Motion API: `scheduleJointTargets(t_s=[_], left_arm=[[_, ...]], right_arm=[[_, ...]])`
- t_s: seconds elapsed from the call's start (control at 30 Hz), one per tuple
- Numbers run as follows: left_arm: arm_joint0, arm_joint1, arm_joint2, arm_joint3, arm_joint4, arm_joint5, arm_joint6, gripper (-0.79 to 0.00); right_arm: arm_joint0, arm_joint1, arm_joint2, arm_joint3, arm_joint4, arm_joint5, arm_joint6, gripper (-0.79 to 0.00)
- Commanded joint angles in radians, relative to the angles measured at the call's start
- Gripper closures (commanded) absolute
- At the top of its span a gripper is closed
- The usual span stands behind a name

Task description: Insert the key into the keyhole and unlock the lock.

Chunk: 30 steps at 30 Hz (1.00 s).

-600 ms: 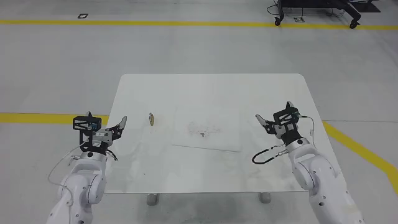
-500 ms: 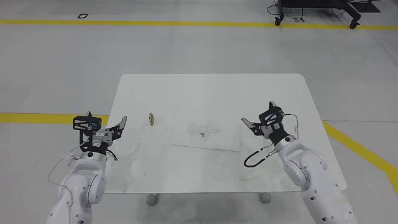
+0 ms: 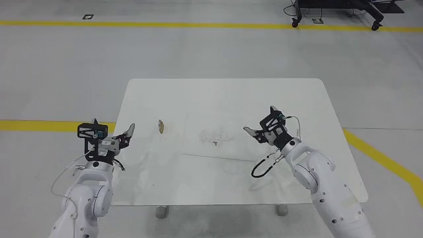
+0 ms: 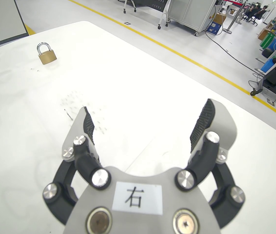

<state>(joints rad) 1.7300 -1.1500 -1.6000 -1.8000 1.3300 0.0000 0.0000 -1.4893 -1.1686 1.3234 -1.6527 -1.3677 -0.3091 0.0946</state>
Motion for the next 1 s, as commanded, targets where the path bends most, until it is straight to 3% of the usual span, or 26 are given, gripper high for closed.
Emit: scheduleJointTargets(t_s=[0.0,0.1,0.37,0.6,0.67,0.77,0.97], left_arm=[[0.000,0.000,0.000,0.000,0.000,0.000,0.000,-0.785],[0.000,0.000,0.000,0.000,0.000,0.000,0.000,-0.785],[0.000,0.000,0.000,0.000,0.000,0.000,0.000,-0.785],[0.000,0.000,0.000,0.000,0.000,0.000,0.000,-0.785],[0.000,0.000,0.000,0.000,0.000,0.000,0.000,-0.785],[0.000,0.000,0.000,0.000,0.000,0.000,0.000,-0.785],[0.000,0.000,0.000,0.000,0.000,0.000,0.000,-0.785]], right_arm=[[0.000,0.000,0.000,0.000,0.000,0.000,0.000,-0.785],[0.022,0.000,-0.037,0.007,-0.023,-0.063,0.059,-0.785],[0.207,-0.026,-0.216,0.188,0.030,-0.331,0.006,-0.785],[0.342,-0.060,-0.359,0.341,-0.002,-0.373,0.070,-0.785],[0.366,-0.068,-0.378,0.375,-0.005,-0.356,0.092,-0.708],[0.392,-0.076,-0.404,0.412,-0.012,-0.350,0.114,-0.419],[0.443,-0.088,-0.444,0.467,-0.030,-0.387,0.127,-0.332]])
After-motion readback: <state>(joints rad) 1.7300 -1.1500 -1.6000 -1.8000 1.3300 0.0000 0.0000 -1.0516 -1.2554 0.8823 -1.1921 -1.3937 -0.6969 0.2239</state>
